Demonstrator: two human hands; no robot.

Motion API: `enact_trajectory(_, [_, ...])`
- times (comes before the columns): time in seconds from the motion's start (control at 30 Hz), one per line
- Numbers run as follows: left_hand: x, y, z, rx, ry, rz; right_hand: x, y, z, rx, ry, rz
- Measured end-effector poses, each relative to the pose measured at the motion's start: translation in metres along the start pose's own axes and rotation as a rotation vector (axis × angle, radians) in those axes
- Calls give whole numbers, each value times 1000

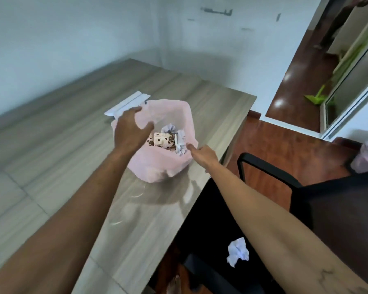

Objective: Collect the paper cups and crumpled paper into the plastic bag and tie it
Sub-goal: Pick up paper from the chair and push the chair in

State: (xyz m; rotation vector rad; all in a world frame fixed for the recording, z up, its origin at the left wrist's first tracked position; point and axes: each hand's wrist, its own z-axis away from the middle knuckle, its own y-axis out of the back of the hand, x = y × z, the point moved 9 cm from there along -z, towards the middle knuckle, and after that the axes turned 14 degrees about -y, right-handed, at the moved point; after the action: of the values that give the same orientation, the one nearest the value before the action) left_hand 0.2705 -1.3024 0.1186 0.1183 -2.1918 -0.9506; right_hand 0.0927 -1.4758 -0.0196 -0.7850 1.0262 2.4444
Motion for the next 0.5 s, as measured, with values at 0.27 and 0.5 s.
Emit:
enact_trajectory(0.27, [-86,-16,-84,-231,150,-271,-1,-16,-35,39,-43,-40])
enact_trajectory(0.5, [-100,-57,-90,-340,191,-115,45,10,-40,-2,-81,-280])
